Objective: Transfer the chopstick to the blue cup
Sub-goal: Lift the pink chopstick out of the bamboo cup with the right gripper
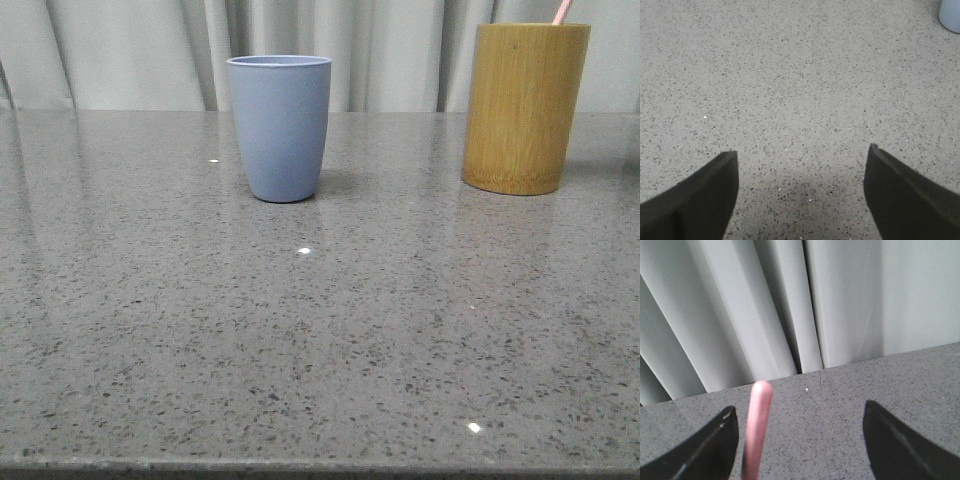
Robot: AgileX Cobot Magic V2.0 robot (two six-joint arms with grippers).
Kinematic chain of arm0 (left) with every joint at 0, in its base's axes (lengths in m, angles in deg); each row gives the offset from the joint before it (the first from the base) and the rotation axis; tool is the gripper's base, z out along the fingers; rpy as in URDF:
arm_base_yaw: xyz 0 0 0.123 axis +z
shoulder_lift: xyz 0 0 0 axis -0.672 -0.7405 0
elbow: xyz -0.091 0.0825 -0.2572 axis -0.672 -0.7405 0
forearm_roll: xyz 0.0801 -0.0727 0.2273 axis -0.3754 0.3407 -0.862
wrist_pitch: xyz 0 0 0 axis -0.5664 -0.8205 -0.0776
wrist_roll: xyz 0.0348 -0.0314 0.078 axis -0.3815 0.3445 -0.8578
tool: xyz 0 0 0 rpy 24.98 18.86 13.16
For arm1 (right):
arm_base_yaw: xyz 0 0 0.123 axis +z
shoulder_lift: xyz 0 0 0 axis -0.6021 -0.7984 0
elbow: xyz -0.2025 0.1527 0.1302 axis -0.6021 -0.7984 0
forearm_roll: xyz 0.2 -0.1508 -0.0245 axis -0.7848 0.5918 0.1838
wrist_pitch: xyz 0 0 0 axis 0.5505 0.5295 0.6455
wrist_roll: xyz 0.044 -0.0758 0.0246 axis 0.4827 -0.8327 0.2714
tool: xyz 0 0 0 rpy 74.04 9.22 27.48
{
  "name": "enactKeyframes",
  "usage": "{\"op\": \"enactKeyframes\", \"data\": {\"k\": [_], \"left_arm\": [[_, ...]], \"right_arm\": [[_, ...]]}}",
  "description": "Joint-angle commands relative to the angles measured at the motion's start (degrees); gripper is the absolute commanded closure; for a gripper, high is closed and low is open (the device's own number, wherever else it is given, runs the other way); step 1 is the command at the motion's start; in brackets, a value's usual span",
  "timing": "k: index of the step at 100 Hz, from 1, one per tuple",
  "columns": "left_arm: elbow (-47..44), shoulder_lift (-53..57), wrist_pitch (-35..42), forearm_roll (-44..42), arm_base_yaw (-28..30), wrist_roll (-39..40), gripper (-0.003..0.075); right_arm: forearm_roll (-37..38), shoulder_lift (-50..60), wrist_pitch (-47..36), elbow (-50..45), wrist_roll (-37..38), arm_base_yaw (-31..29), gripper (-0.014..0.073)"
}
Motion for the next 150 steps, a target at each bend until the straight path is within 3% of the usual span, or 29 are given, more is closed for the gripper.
{"op": "enactKeyframes", "data": {"k": [1, 11, 47, 68, 150], "left_arm": [[1.4, -0.2, 3.9, -0.5, 0.3, 0.4, 0.0206], [1.4, -0.2, 3.9, -0.5, 0.3, 0.4, 0.0206], [1.4, -0.2, 3.9, -0.5, 0.3, 0.4, 0.0206], [1.4, -0.2, 3.9, -0.5, 0.3, 0.4, 0.0206], [1.4, -0.2, 3.9, -0.5, 0.3, 0.4, 0.0206]], "right_arm": [[0.2, 1.5, -4.0, 2.2, 1.4, -0.1, 0.0066], [0.2, 1.5, -3.8, 2.2, 2.2, -0.1, 0.0113], [0.2, 1.5, -3.9, 2.3, 3.9, 2.5, 0.0498], [0.2, 1.6, -2.6, 4.2, 3.9, 3.4, 0.0628], [7.5, 7.0, 19.7, 26.2, 3.8, 4.5, 0.0655]]}}
